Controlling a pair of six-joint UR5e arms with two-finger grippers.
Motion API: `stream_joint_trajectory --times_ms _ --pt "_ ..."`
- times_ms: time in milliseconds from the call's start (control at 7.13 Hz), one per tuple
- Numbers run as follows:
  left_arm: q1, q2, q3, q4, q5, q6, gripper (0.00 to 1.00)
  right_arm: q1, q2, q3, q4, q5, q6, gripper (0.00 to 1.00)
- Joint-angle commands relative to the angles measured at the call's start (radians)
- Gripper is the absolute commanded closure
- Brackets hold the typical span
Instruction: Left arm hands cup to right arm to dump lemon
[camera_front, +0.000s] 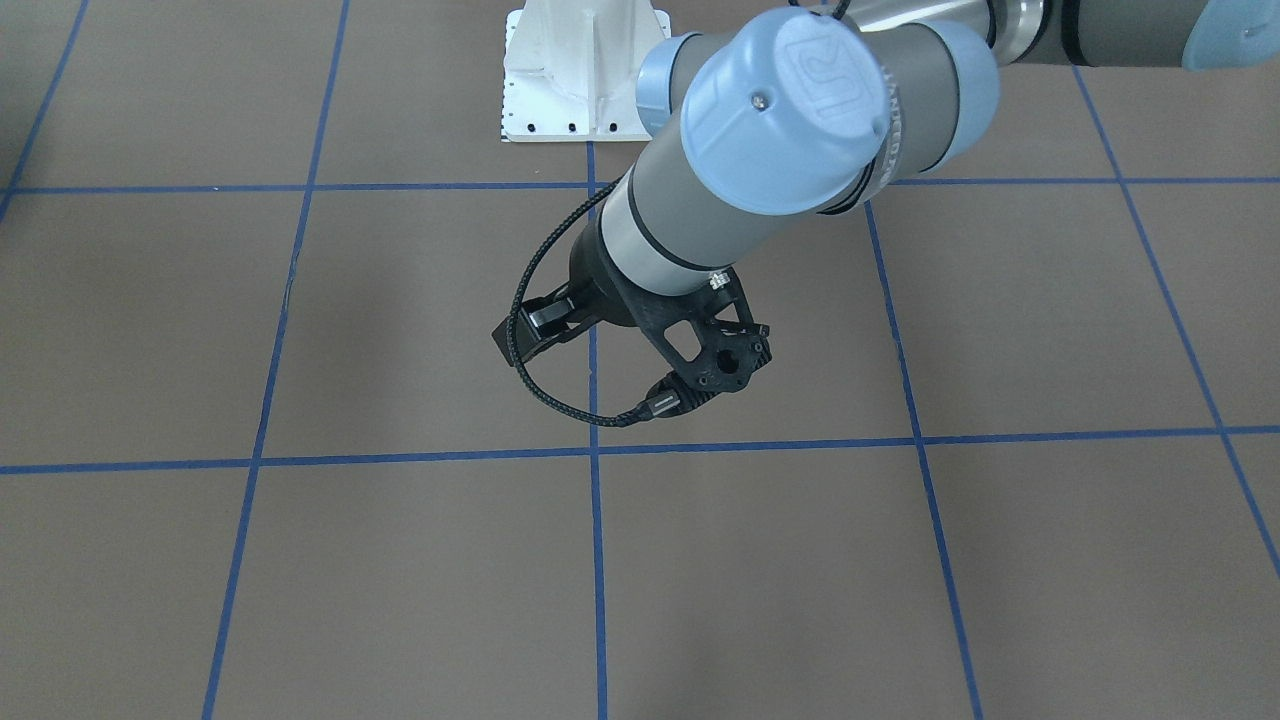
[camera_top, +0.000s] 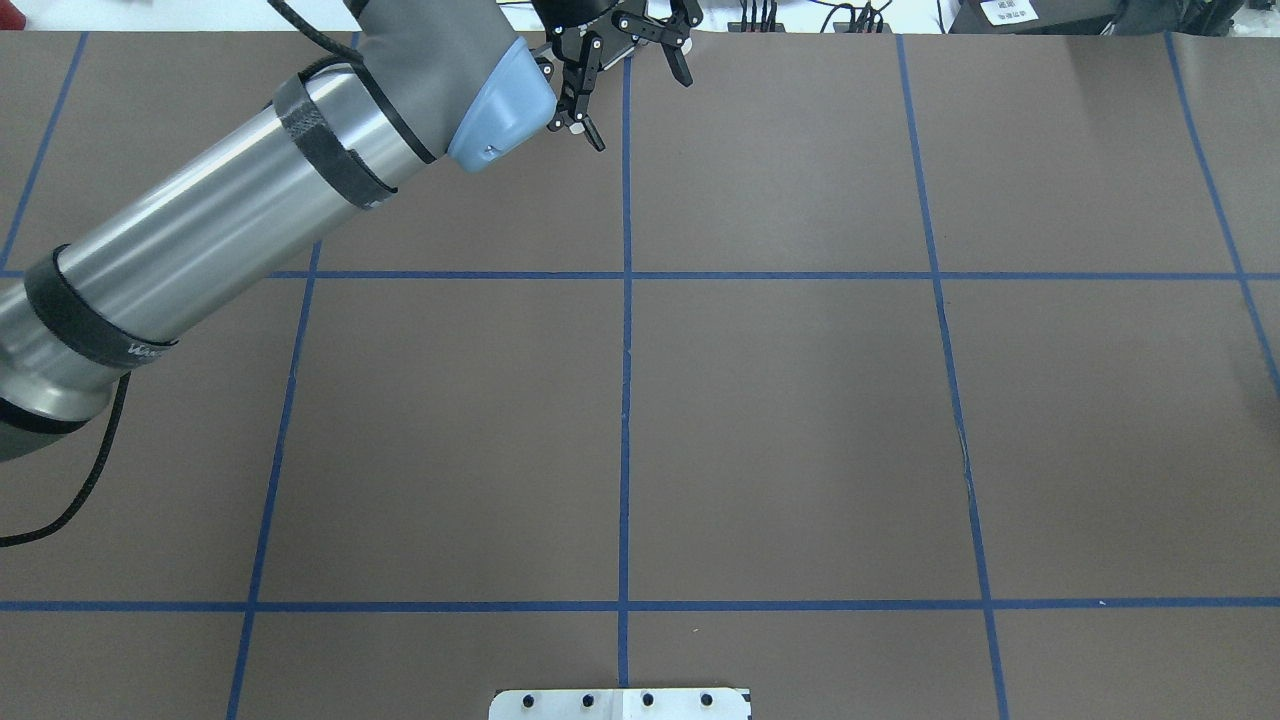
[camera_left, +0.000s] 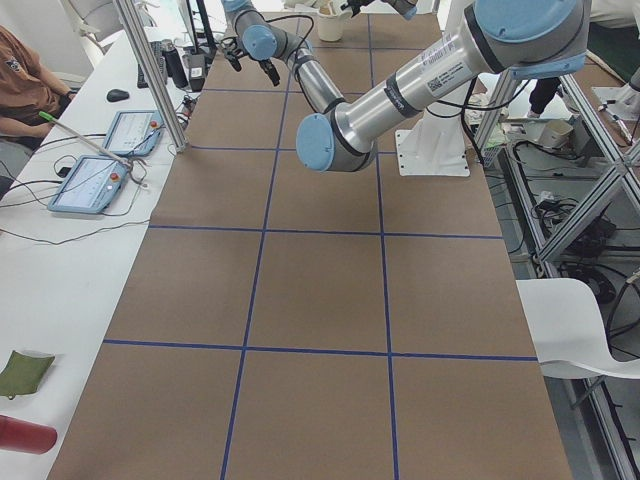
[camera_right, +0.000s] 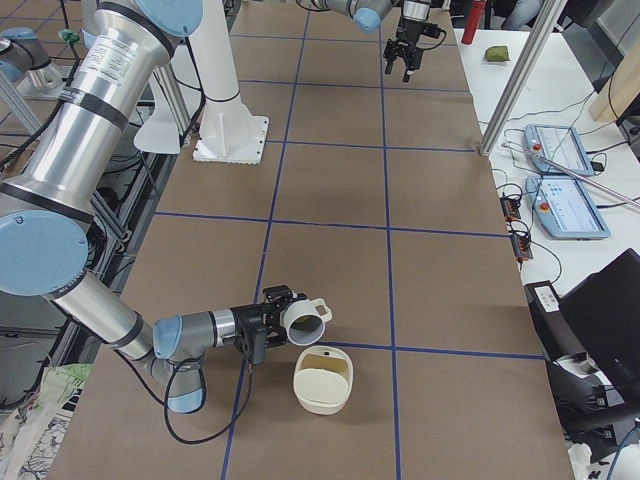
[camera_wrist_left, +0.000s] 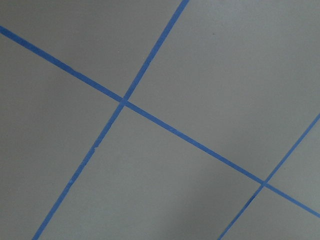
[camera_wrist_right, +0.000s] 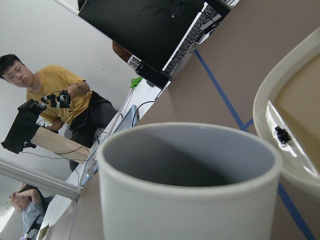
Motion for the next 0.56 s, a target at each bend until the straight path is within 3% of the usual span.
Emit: stream_joint_trajectory --times_ms 0,280,421 --pt "-0.001 -0.005 0.001 0.0 0.008 0.005 0.0 0.089 0.013 -0.006 0.001 0.072 0.19 0.92" --pt "-0.001 -0.013 0.001 0.0 0.02 0.005 0.0 0.347 0.126 -0.116 -0.002 0.324 0.322 0.92" --pt "0.0 -0.017 0.001 0.0 0.022 0.005 0.0 0.391 0.16 -0.147 -0.002 0.369 0.391 0.92"
